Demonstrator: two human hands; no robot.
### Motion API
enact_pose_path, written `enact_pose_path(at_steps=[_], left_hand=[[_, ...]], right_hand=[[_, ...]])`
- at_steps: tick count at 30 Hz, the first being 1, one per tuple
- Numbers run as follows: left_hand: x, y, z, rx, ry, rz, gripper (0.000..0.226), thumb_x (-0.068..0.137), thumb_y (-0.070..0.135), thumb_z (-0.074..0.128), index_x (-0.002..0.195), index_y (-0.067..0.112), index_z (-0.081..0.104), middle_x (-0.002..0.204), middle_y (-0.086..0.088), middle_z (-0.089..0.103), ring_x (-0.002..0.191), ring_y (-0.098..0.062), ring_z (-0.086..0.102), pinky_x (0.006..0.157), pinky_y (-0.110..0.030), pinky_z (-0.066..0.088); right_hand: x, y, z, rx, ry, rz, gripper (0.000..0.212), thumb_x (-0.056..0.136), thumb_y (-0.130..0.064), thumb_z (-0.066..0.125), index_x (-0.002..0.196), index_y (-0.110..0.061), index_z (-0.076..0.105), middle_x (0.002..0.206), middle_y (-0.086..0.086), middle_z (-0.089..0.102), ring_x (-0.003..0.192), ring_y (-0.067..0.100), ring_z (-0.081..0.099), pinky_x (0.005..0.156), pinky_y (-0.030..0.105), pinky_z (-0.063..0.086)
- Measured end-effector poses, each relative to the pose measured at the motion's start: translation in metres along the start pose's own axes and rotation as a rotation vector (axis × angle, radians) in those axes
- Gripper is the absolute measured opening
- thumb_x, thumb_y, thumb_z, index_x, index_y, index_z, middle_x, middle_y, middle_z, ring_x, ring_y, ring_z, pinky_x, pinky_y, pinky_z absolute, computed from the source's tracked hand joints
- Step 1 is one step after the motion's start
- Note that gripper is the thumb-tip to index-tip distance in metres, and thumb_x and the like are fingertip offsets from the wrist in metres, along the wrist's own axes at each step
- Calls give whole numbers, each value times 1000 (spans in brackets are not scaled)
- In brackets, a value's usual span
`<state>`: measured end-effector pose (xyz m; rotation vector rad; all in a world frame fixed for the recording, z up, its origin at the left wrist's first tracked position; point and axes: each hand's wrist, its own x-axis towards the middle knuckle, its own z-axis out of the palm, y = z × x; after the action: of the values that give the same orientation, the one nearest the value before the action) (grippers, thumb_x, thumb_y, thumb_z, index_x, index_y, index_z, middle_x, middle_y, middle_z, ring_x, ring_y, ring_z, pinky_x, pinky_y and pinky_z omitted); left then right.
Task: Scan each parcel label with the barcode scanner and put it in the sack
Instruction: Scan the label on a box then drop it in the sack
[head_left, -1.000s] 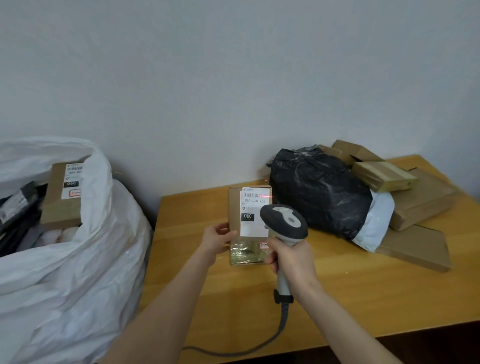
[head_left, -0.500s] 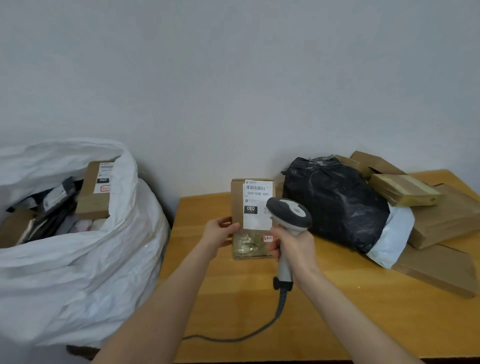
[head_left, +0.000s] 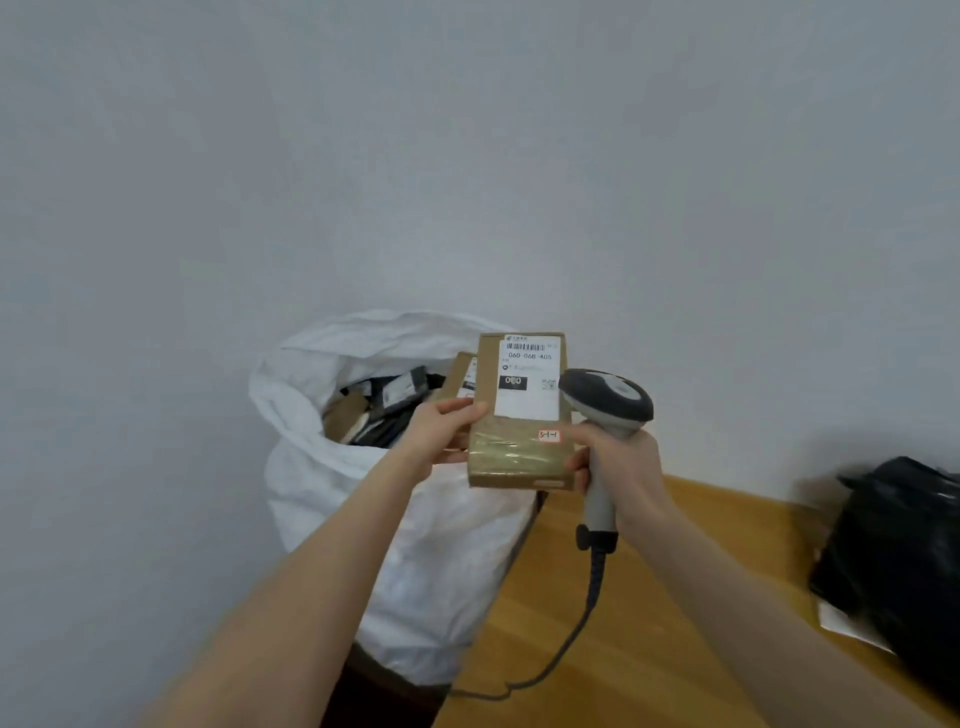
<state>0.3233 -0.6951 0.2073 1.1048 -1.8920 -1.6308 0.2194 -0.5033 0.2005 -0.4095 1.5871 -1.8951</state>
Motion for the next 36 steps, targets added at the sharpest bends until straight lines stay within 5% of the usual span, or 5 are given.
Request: enact_pose_path(at_steps=[3, 8, 20, 27, 36], left_hand=[[22, 5, -68, -1, 103, -29, 40, 85, 29, 72, 117, 6, 63, 89, -9, 73, 74, -20, 71, 69, -40, 61], [94, -5, -165, 64, 224, -148, 25, 89, 25, 68, 96, 3, 58, 73, -9, 62, 35, -11, 57, 31, -18, 41], [298, -63, -236, -20, 203, -254, 42, 88, 16, 68, 122, -3, 54, 116, -21, 63, 97, -35, 63, 74, -43, 55], [316, -83, -209, 899, -273, 89, 65, 87, 39, 66, 145, 23, 40, 152, -8, 34, 134, -27, 40, 108, -36, 35], [322, -83, -194, 1167, -176, 134, 44, 96, 38, 41, 136, 20, 48, 126, -10, 54, 110, -29, 55, 90, -44, 49]], right_hand=[[18, -1, 52, -25, -66, -30, 5, 83, -5, 64, 79, -3, 63, 56, 8, 62, 46, 16, 51, 51, 28, 46], [72, 18, 149, -54, -98, -29, 9, 84, -7, 63, 75, -5, 63, 53, 6, 61, 47, 17, 50, 51, 30, 45], [187, 62, 285, -92, 58, 94, 9, 87, -7, 63, 78, -5, 63, 55, 8, 61, 49, 17, 52, 51, 27, 44], [208, 73, 294, -89, 127, 121, 11, 86, -6, 63, 75, -3, 61, 53, 9, 59, 47, 19, 50, 49, 29, 42], [195, 70, 269, -63, 239, 131, 5, 87, -7, 63, 85, -3, 61, 54, 10, 58, 41, 15, 48, 43, 24, 41]])
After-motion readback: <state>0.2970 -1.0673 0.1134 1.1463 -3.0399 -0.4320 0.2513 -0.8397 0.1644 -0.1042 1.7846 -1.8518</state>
